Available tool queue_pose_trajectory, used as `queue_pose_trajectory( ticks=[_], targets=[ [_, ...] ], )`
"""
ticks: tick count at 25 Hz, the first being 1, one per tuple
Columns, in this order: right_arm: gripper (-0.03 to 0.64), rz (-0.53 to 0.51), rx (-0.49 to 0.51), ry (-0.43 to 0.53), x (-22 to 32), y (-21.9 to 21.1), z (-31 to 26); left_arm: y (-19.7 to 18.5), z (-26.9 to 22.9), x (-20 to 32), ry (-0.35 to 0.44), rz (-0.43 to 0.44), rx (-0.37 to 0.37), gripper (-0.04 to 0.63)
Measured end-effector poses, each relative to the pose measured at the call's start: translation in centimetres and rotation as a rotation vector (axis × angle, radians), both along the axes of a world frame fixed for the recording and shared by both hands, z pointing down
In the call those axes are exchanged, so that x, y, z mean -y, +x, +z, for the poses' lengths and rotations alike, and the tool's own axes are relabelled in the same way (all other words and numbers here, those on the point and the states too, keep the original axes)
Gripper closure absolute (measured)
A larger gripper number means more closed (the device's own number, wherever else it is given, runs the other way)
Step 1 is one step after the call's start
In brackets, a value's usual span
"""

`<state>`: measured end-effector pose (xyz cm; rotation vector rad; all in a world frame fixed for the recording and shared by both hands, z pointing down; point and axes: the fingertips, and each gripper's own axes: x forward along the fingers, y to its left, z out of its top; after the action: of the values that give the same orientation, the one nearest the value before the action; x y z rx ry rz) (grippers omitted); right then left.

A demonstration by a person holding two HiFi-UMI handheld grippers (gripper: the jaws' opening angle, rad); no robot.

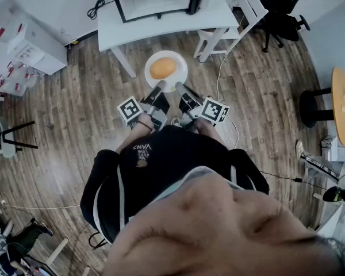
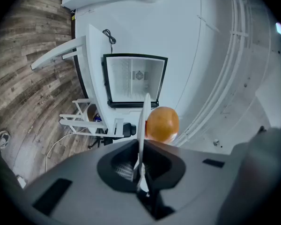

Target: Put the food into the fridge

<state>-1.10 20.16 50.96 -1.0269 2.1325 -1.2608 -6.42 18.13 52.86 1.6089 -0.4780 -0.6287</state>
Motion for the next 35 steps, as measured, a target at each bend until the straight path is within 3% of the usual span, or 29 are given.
queue_pose_trajectory(
  ticks=[6,11,16,28,35],
  targets=[
    [0.578,0.009,-0.025,-0.023,0.0,0.5,0.6,0.1,0.3,0.0,-0.001,-0.002,0.005,0.565],
    [0.578,-0.009,0.007,0.011,0.1,0.0,-0.1,0.1,0.2,0.1,-0.001,-0.003,0.000,0.565],
    [0.577,0.010,-0.068,0.014,0.1,0.5,0.3,0.2,0.1,0.1,0.000,-0.006,-0.003,0.565],
    [0.577,0.012,-0.102,0.026,1.9,2.0,0.9,0.8,0.2,1.6,-0.012,-0.031,-0.012,0.565],
    [0.577,-0.005,-0.081,0.038,3.8,2.7,0.2,1.5,0.5,3.2,-0.011,-0.051,-0.006,0.565]
  ],
)
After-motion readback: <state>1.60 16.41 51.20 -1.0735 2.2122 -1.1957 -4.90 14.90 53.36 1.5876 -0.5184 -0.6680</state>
